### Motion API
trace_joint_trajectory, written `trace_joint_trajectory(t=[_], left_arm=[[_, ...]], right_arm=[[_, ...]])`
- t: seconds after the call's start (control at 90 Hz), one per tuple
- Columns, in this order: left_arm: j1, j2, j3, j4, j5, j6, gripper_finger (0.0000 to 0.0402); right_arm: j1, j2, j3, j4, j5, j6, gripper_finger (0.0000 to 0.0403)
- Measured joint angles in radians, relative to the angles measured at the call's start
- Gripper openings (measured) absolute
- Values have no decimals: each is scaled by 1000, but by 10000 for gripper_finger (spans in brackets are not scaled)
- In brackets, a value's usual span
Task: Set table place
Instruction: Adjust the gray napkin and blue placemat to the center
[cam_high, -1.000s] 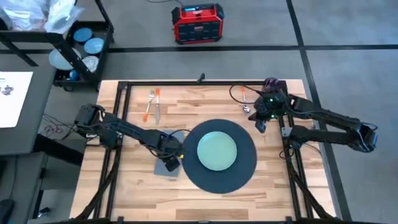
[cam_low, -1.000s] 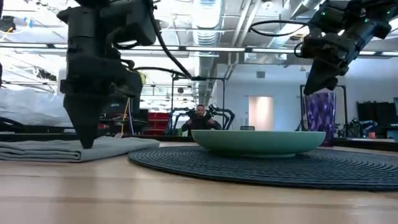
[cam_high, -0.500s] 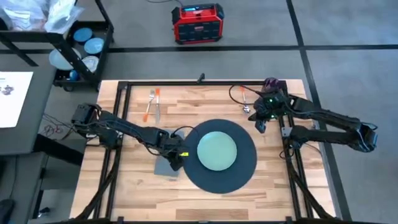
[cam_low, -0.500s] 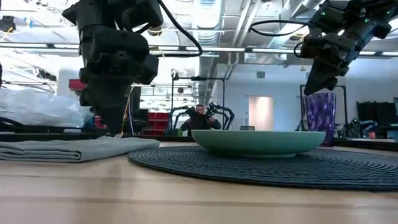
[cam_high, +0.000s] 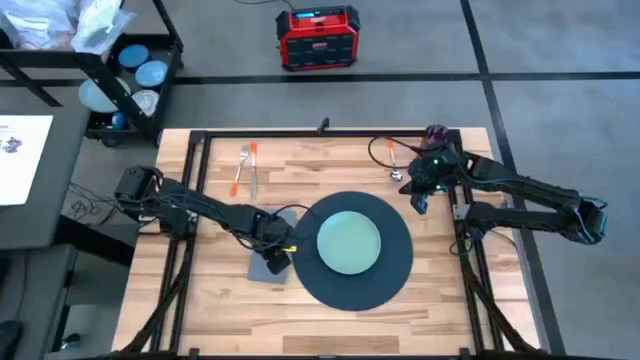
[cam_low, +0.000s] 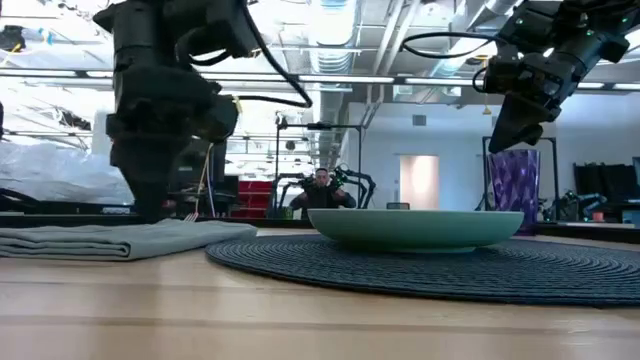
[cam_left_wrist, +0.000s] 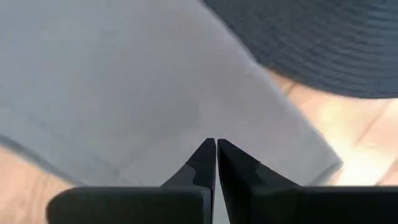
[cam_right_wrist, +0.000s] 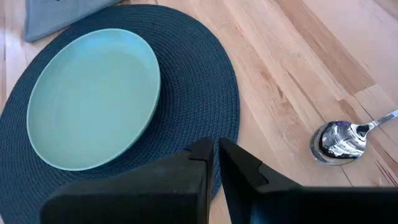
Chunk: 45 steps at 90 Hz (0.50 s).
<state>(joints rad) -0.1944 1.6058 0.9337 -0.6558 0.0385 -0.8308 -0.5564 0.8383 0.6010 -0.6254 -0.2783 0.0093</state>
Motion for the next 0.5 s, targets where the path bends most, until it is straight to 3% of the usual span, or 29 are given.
trace_joint_trajectory(t=[0.5], left_arm=[[7,17,-37,159,-7,-9,0]], right_arm=[[25,-2,0,0,-8,1,16]])
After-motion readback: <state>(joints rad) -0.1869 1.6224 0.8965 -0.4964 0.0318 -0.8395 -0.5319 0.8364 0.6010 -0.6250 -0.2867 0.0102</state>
